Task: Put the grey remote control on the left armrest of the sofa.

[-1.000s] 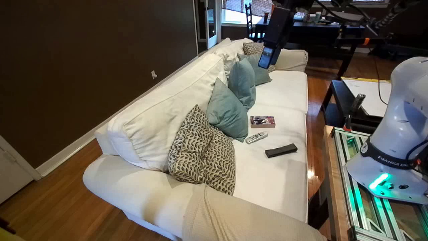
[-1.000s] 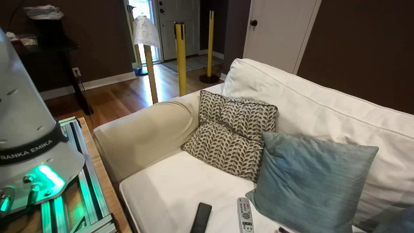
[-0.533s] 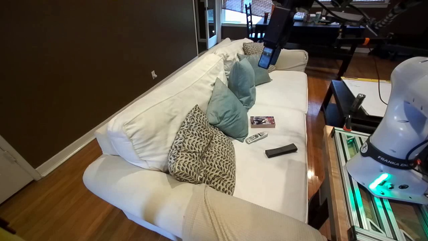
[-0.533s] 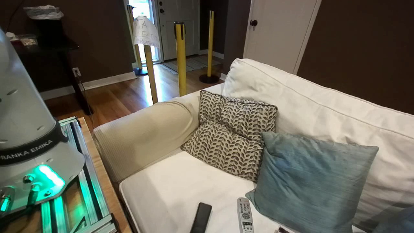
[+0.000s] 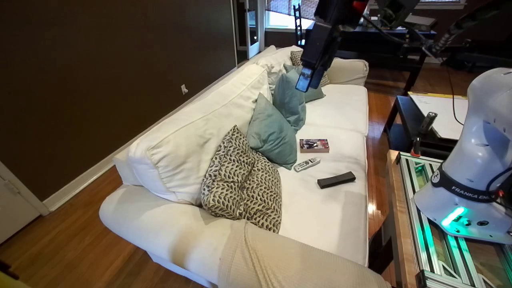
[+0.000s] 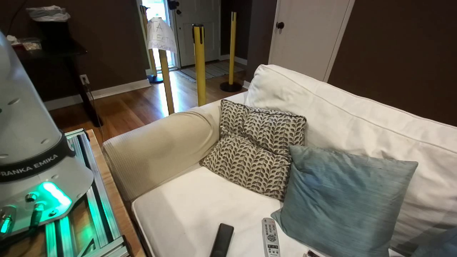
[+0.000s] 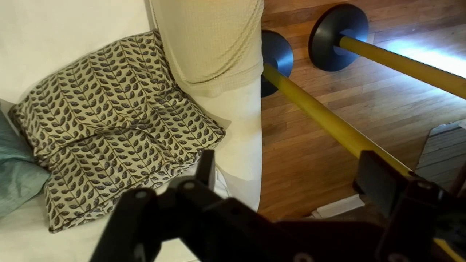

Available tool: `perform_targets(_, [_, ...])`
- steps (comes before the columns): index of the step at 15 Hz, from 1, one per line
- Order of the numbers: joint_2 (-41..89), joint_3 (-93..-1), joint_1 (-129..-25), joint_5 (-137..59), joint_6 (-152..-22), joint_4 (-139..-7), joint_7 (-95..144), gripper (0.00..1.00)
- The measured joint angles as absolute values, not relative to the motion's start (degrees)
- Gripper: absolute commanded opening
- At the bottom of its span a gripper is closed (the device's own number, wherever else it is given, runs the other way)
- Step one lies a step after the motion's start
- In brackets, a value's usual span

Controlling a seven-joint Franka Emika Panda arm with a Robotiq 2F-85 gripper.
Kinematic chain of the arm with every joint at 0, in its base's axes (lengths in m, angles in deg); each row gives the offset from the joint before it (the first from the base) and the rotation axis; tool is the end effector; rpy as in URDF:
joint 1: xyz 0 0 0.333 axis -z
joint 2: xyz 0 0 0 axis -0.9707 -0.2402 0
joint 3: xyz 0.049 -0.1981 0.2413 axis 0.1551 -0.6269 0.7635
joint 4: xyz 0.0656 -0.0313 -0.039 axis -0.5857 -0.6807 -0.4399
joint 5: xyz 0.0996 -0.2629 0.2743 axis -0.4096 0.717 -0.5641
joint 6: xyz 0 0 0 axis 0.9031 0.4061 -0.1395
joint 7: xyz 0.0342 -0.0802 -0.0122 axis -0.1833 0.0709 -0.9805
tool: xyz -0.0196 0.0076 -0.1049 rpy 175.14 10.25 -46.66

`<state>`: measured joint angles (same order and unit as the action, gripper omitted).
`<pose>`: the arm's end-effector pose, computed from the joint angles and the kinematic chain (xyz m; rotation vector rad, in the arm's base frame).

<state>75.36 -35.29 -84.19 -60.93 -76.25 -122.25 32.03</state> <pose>0.3748 0.1254 0.5318 -2.8328 0.1253 -0.3389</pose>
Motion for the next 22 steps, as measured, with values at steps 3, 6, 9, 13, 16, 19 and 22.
perform_targets(3, [70.6, -35.8, -85.2, -64.7, -84.3, -125.0, 29.3, 1.0])
perform_targets(6, [64.8, -36.0, -86.1, -65.7, -89.0, -125.4, 27.7, 1.0])
perform_targets(9, [59.1, -35.8, -86.8, -65.7, -91.7, -125.4, 27.6, 1.0])
perform_targets(13, [56.4, -35.7, -87.2, -65.8, -92.5, -125.0, 27.6, 1.0])
perform_targets(16, [57.0, -35.7, -87.2, -65.8, -92.5, -124.9, 27.6, 1.0])
perform_targets(19, [57.0, -35.7, -87.2, -65.8, -92.5, -124.9, 27.6, 1.0])
perform_targets(22, [56.9, -35.4, -86.4, -63.2, -92.5, -125.0, 29.9, 1.0])
